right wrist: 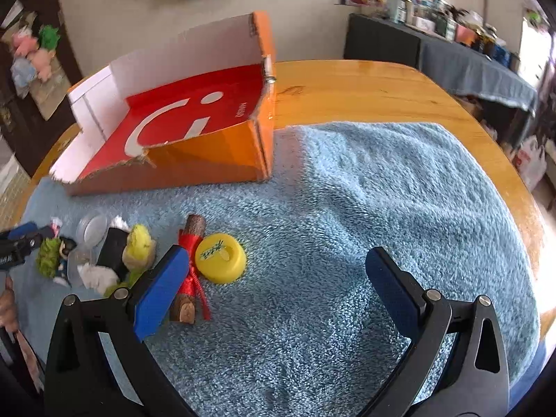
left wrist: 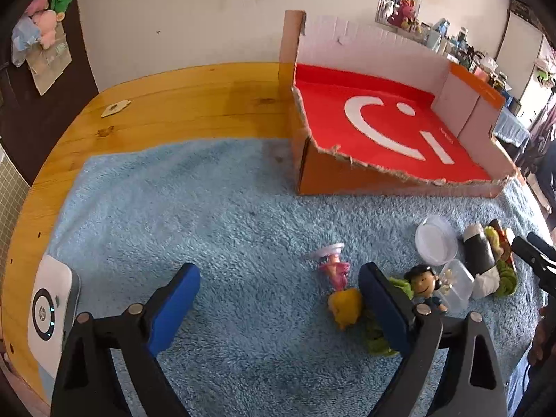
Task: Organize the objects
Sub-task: 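Move left tool to the pink-yellow doll while right tool moves to the yellow lid, then close left tool on the doll while right tool closes on the yellow lid, then lift the doll with left tool while right tool carries the lid into the box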
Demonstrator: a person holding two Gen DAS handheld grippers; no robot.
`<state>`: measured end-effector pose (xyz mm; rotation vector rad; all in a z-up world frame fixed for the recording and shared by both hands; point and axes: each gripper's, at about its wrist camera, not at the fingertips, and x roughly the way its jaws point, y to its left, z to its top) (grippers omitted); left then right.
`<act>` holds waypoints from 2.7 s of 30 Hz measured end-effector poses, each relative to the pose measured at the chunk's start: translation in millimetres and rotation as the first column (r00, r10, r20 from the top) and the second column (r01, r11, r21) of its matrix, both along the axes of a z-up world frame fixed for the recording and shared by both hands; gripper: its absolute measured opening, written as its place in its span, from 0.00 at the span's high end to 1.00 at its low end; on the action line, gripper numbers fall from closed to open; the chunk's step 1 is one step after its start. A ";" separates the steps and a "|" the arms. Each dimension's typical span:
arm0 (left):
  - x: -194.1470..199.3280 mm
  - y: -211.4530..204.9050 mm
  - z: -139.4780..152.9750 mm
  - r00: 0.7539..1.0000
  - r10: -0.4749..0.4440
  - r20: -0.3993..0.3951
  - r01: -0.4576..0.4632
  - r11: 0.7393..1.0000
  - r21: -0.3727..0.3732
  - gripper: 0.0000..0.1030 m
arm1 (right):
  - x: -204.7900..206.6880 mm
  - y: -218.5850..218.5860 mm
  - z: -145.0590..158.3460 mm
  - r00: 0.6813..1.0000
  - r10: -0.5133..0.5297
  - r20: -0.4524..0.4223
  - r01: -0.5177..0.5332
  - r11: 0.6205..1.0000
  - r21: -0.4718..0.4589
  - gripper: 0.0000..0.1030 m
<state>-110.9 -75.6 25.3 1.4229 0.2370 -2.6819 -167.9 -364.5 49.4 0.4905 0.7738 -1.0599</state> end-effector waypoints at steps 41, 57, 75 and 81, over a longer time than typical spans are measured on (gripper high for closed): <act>9.8 26.0 5.0 0.992 -0.072 -0.101 0.082 0.992 0.097 0.82 | 26.1 15.7 -10.9 0.952 0.297 -0.068 -0.302 0.951 -0.064 0.71; 35.6 34.5 46.7 0.966 -0.009 -0.260 0.019 0.999 0.035 0.86 | 24.2 44.2 41.5 0.934 0.356 0.011 -0.345 0.914 -0.214 0.72; 49.0 33.3 20.2 0.979 0.050 -0.198 -0.041 0.998 0.049 0.86 | 11.8 41.2 18.8 0.923 0.385 0.019 -0.378 0.913 -0.157 0.72; 51.5 29.4 20.8 0.977 0.068 -0.204 -0.055 0.996 0.068 0.86 | 10.3 41.6 13.9 0.917 0.399 0.012 -0.393 0.907 -0.147 0.72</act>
